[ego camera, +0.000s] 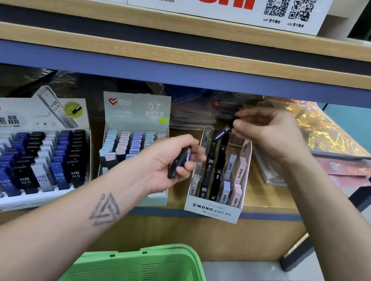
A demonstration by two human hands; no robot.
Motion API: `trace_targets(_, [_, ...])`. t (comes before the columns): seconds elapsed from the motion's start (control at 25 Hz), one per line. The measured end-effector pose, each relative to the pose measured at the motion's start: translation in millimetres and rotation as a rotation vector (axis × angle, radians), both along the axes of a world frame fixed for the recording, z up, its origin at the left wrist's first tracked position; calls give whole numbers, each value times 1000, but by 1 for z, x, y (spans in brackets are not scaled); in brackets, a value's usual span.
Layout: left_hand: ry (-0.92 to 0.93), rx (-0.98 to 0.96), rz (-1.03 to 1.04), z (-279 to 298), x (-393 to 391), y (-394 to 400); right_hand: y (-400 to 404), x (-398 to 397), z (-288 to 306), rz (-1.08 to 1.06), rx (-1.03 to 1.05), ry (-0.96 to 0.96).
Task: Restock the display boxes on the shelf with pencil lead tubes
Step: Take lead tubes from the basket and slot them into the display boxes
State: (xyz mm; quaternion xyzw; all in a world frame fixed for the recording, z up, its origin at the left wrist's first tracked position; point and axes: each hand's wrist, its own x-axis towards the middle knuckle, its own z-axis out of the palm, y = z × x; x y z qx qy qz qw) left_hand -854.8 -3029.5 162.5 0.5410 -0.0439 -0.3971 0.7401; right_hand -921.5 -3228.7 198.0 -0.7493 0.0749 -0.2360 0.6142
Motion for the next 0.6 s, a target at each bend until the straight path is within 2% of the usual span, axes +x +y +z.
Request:
trace_targets(0.08, [22,-34,-2,6,2,-1,-12,3,0,-112,-147,-46])
trace_targets(0.32, [108,-105,16,7,2,-2,-17,12,-8,-266,-582,52])
trace_targets(0.6, [121,-132,25,11,-1,-2,-8,21,-12,-303,-668,50])
